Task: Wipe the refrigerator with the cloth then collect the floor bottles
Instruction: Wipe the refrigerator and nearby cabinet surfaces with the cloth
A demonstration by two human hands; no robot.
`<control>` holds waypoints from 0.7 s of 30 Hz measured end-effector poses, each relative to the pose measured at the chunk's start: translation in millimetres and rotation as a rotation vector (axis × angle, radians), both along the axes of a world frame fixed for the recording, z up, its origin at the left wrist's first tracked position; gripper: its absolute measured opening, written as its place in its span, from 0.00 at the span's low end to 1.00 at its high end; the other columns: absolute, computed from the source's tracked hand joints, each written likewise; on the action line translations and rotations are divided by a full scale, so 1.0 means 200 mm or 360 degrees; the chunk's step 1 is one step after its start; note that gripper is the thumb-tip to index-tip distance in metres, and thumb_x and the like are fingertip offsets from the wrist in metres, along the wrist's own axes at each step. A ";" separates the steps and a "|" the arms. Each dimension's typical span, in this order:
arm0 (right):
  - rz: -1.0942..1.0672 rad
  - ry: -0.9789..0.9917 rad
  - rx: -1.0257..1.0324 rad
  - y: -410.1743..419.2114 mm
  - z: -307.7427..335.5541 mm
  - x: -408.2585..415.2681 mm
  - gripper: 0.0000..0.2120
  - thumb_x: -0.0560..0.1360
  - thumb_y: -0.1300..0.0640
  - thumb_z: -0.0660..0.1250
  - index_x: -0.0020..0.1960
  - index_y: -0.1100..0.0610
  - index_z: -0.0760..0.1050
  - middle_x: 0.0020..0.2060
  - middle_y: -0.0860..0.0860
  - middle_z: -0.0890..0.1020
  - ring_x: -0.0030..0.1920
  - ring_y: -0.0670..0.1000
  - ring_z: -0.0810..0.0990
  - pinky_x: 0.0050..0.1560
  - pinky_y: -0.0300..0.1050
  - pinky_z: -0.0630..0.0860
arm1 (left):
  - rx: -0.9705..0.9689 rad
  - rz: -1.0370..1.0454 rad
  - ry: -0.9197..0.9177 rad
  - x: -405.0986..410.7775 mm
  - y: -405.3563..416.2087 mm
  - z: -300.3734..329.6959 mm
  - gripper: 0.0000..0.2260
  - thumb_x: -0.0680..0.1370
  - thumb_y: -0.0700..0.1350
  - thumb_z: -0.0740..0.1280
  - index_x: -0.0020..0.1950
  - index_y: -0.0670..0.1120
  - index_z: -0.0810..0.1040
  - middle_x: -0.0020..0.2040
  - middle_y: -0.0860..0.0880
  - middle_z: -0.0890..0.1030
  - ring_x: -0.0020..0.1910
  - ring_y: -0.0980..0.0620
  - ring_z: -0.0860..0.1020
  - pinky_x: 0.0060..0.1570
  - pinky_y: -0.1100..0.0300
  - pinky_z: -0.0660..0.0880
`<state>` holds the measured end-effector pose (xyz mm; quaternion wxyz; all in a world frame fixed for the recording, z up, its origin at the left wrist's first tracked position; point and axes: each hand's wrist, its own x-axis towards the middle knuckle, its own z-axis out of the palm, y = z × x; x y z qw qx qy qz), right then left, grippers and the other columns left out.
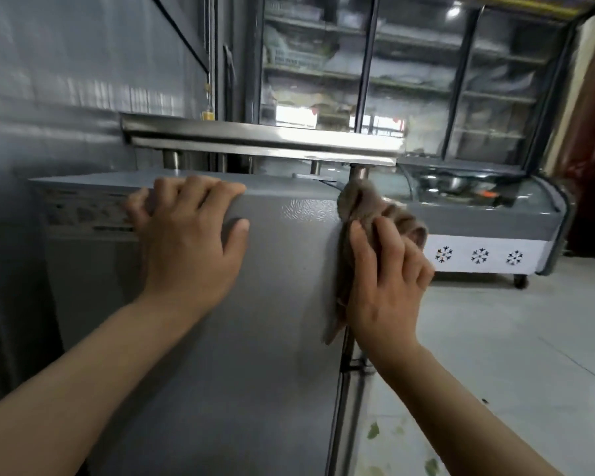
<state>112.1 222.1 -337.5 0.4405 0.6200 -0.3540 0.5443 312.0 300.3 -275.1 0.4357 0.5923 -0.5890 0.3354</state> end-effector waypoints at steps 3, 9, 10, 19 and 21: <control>0.0037 0.0059 0.0154 0.03 -0.23 -0.01 0.21 0.73 0.61 0.57 0.66 0.60 0.66 0.63 0.62 0.65 0.55 0.61 0.67 0.55 0.56 0.63 | 0.0029 -0.0012 -0.0031 0.01 0.01 -0.02 0.19 0.72 0.50 0.62 0.62 0.49 0.75 0.59 0.48 0.77 0.60 0.43 0.69 0.58 0.45 0.61; 0.0166 0.0405 0.0326 0.08 -0.40 -0.10 0.25 0.71 0.60 0.57 0.68 0.58 0.64 0.62 0.59 0.65 0.53 0.60 0.68 0.52 0.51 0.63 | 0.0140 -0.0037 -0.0248 0.11 0.05 -0.08 0.28 0.70 0.42 0.70 0.70 0.46 0.69 0.70 0.46 0.69 0.68 0.42 0.65 0.64 0.34 0.56; 0.0202 0.0384 0.0322 0.08 -0.32 -0.09 0.24 0.71 0.60 0.56 0.68 0.57 0.64 0.62 0.58 0.65 0.52 0.60 0.68 0.50 0.50 0.62 | 0.0145 -0.0004 -0.0267 0.14 0.06 -0.08 0.29 0.69 0.42 0.71 0.70 0.45 0.68 0.70 0.45 0.68 0.67 0.42 0.64 0.64 0.33 0.56; 0.0432 -0.0132 0.0211 0.03 0.04 0.15 0.23 0.77 0.57 0.54 0.71 0.53 0.68 0.71 0.50 0.63 0.57 0.57 0.64 0.57 0.49 0.59 | 0.0037 0.0178 -0.0118 0.31 0.07 -0.10 0.27 0.69 0.47 0.64 0.68 0.44 0.68 0.65 0.42 0.71 0.65 0.39 0.66 0.62 0.37 0.60; 0.0496 0.0133 0.0184 0.02 -0.13 0.17 0.21 0.80 0.54 0.50 0.70 0.55 0.69 0.71 0.51 0.64 0.55 0.56 0.65 0.57 0.48 0.60 | 0.0028 0.0147 -0.0056 0.29 0.06 -0.11 0.28 0.68 0.47 0.62 0.68 0.44 0.68 0.65 0.42 0.71 0.66 0.39 0.65 0.62 0.39 0.60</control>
